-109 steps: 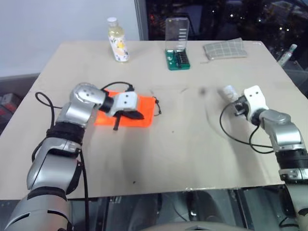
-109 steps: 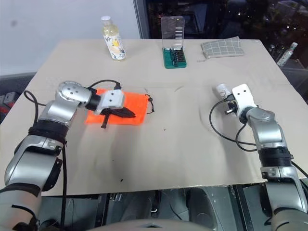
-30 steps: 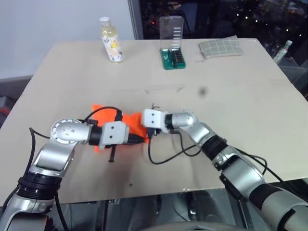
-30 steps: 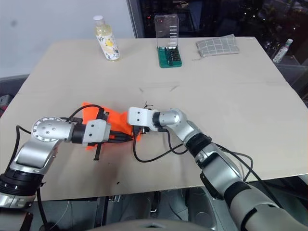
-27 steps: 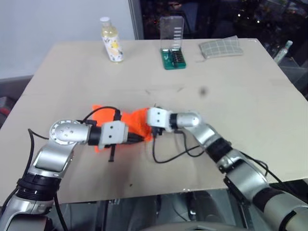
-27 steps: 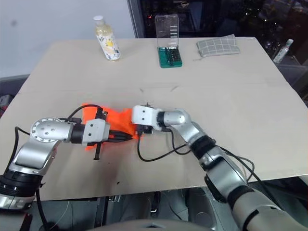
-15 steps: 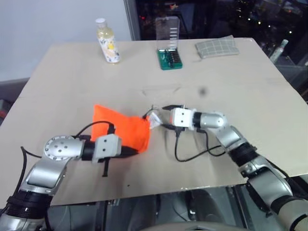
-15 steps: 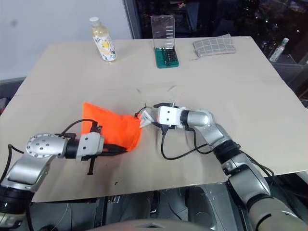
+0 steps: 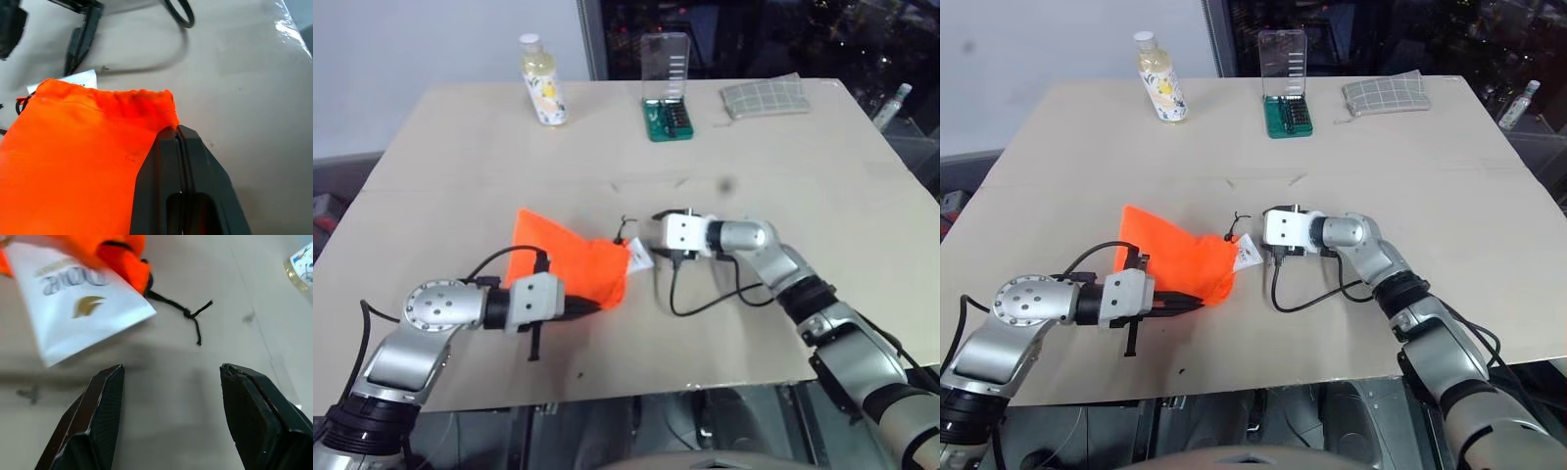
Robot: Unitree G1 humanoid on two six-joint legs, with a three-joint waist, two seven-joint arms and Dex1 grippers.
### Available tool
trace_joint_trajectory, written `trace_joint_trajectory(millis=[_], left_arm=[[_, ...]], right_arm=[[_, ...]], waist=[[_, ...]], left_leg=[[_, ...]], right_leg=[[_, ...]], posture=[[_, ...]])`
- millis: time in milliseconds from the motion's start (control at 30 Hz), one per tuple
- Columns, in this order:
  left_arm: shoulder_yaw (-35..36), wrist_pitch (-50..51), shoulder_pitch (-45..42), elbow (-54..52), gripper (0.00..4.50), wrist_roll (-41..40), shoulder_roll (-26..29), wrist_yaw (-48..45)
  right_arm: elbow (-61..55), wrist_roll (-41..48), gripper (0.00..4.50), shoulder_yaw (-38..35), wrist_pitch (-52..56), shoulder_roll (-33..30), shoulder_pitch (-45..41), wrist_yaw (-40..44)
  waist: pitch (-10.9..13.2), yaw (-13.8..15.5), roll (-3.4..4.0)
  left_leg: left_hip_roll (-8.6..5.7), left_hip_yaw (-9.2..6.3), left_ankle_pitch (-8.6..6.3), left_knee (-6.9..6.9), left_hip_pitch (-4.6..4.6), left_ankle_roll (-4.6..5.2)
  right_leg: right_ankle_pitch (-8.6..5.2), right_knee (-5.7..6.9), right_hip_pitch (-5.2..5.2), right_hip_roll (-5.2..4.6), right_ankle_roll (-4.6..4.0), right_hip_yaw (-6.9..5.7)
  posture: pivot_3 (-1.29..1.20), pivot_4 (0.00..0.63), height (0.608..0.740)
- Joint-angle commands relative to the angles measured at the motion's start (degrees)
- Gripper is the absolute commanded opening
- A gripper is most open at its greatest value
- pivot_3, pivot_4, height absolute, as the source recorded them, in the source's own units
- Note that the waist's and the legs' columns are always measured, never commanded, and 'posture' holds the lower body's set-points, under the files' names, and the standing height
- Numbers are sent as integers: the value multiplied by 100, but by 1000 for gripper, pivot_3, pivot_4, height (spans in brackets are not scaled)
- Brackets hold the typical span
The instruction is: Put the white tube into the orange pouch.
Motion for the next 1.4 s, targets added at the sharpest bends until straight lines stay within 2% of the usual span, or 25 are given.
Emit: trace_joint_trajectory(millis=[33, 167, 233, 333, 433, 567, 733, 933, 1067, 1167, 1333, 1367, 1400], left_arm=[[168, -98, -38, -99, 0, -93, -15, 53], [101, -203, -35, -52, 0, -93, -59, 30], [82, -270, -21, 3, 0, -82, -89, 14], [88, -386, 2, 101, 0, -65, -108, -29], [99, -482, 128, 132, 0, -92, -88, -100], [106, -532, 247, 105, 0, -89, -115, -71], [87, -501, 325, -19, 0, -101, -134, -9], [91, -314, 356, -299, 0, -125, -111, 102], [117, -113, 393, -576, 0, -159, -89, 207], [129, 23, 431, -751, 0, -165, -89, 290], [174, 195, 489, -960, 0, -165, -89, 420], [185, 219, 504, -996, 0, -160, -92, 449], [197, 241, 517, -1028, 0, -158, -95, 480]], right_arm=[[-600, 200, 3129, 187, 260, 304, 238, 254], [-906, 508, 3129, 282, 471, 805, 451, 402], [-993, 574, 3129, 247, 547, 864, 498, 450], [-1189, 566, 3129, 77, 569, 578, 524, 504], [-1336, 541, 3129, -208, 535, -27, 493, 522], [-537, 143, 3129, -193, -59, -508, 100, 213], [735, -72, 3129, -32, -995, 21, -529, -398], [2074, -572, 3129, 265, -1931, 577, -1106, -995], [2878, -728, 3129, 256, -1953, 1001, -1435, -1421], [3424, -481, 3129, 14, -1715, 1334, -1580, -1250], [4100, -655, 3129, 22, -1565, 1612, -1853, -1399], [4207, -696, 2640, 33, -1483, 1644, -1893, -1446], [4282, -740, 2632, 52, -1436, 1655, -1919, -1496]], waist=[[0, -11, -1], [-1, -53, -1], [0, -74, 0], [0, -38, 0], [1, 28, 1], [1, 22, 1], [0, -130, 0], [0, -112, 1], [0, -130, 0], [0, -133, 0], [-2, -143, 3], [-2, -143, 3], [-2, -148, 3]], left_leg=[[1, 1, 0, 0, 0, 0], [2, 2, 0, -1, 1, 0], [2, 2, 0, 0, 1, 0], [-2, -1, 0, 3, 1, 0], [-7, 1, 0, 8, -1, -1], [-6, 5, -1, 6, -1, -1], [13, 13, 0, -9, 6, -1], [9, 9, 1, -18, 2, -2], [5, 15, 0, -19, 3, -3], [9, 11, 5, -30, 9, -11], [15, 4, 17, -56, 22, -31], [16, 4, 18, -58, 24, -32], [16, 4, 19, -59, 25, -33]], right_leg=[[1, 0, 0, 1, 2, 1], [5, 1, 0, 3, 8, 1], [5, 1, 0, 2, 8, 1], [4, -1, -1, -2, 8, 0], [-4, -6, 1, -9, -6, -1], [-6, -8, -1, -10, -11, 0], [3, -6, -2, 12, -24, 7], [15, -14, -2, 13, -8, 10], [15, -25, -2, 9, -8, 17], [19, -23, -2, 16, -14, 17], [21, -23, -3, 28, -20, 17], [21, -23, -3, 29, -21, 17], [21, -23, -2, 29, -22, 17]], posture=[[0, 150, 740], [0, 150, 740], [0, 150, 740], [0, 150, 740], [0, 150, 740], [0, 150, 740], [0, 150, 740], [0, 150, 740], [0, 150, 740], [0, 150, 740], [0, 150, 740], [0, 150, 740], [0, 150, 740]])
